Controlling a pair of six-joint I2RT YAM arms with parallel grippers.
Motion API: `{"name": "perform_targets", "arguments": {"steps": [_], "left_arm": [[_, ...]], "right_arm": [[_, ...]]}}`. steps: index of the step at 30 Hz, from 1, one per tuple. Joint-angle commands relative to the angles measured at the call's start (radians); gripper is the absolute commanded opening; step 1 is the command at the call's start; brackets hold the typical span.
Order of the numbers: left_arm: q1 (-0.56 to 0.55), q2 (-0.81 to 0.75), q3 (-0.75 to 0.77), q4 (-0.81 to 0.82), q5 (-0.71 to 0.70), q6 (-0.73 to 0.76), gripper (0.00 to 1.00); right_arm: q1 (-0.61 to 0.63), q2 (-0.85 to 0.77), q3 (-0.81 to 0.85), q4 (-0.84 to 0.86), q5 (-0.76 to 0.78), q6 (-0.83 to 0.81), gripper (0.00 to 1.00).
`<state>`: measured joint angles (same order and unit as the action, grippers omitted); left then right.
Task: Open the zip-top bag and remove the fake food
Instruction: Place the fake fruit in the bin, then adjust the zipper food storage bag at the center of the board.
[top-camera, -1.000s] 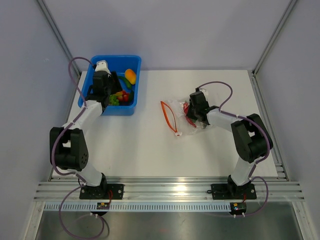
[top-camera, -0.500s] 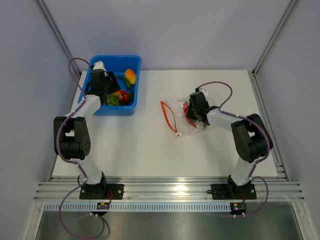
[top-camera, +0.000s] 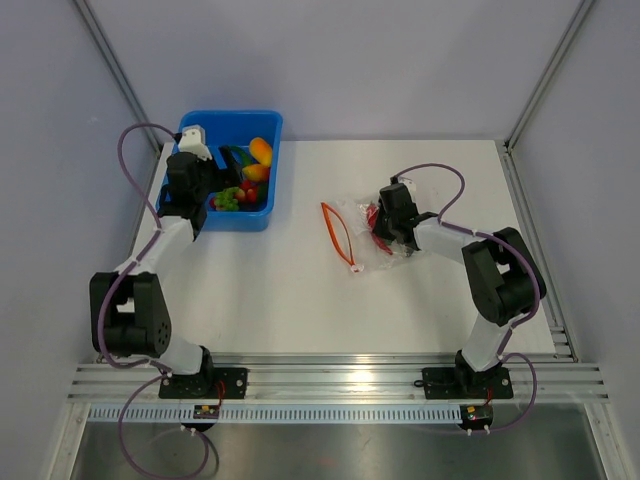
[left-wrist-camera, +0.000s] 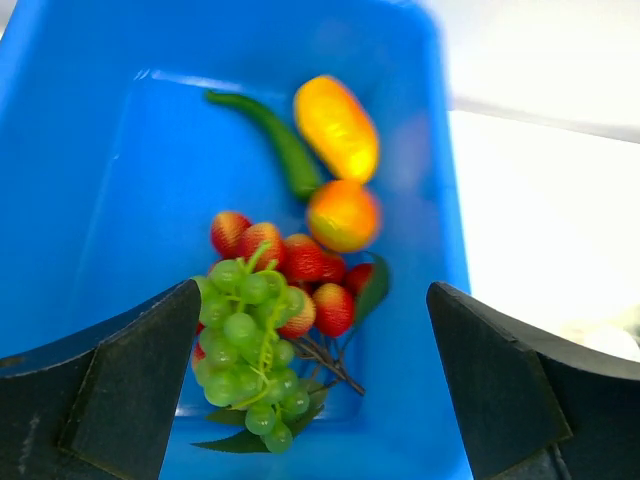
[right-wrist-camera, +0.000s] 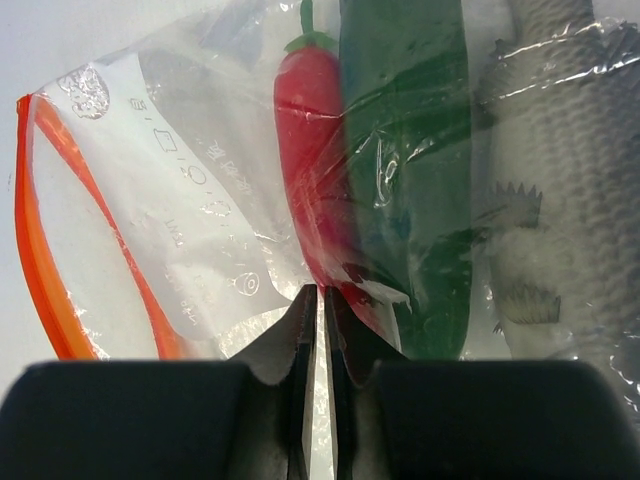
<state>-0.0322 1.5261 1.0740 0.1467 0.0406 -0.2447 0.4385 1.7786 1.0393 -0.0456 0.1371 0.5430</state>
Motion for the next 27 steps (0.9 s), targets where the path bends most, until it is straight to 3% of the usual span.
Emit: {"name": "perform_targets", "arguments": {"steps": [1,4,10,17,20,27], "left_arm": [[0.002,-0.128,-0.094,0.204,0.131,0.076,0.99],[-0.003,-0.201,-0.209,0.315,0.209,0.099,0.99],[-0.086,-0.287,-0.238,0.294,0.288,0.151,0.99],[-0.425,-0.259,-0.264,0.243,0.081,0.398,0.99],[-0.463,-0.193,-0.217,0.186,0.067,0.409,0.99],[-0.465,-0.044,-0.132,0.143,-0.004,0.377,0.99]], "right_arm": [[-0.003,-0.045,-0.005,0.035,-0.001,-0.011,0.14],[-0.003,-0.056,-0.016,0.042,-0.005,-0.015,0.18],[-0.003,-0.100,-0.064,0.101,-0.022,-0.017,0.23],[-0.003,-0.201,-0.165,0.182,-0.076,-0.034,0.54],[0.000,-0.222,-0.189,0.211,-0.122,-0.054,0.60],[0.049,-0.226,-0.203,0.291,-0.209,-0.115,0.63]]}}
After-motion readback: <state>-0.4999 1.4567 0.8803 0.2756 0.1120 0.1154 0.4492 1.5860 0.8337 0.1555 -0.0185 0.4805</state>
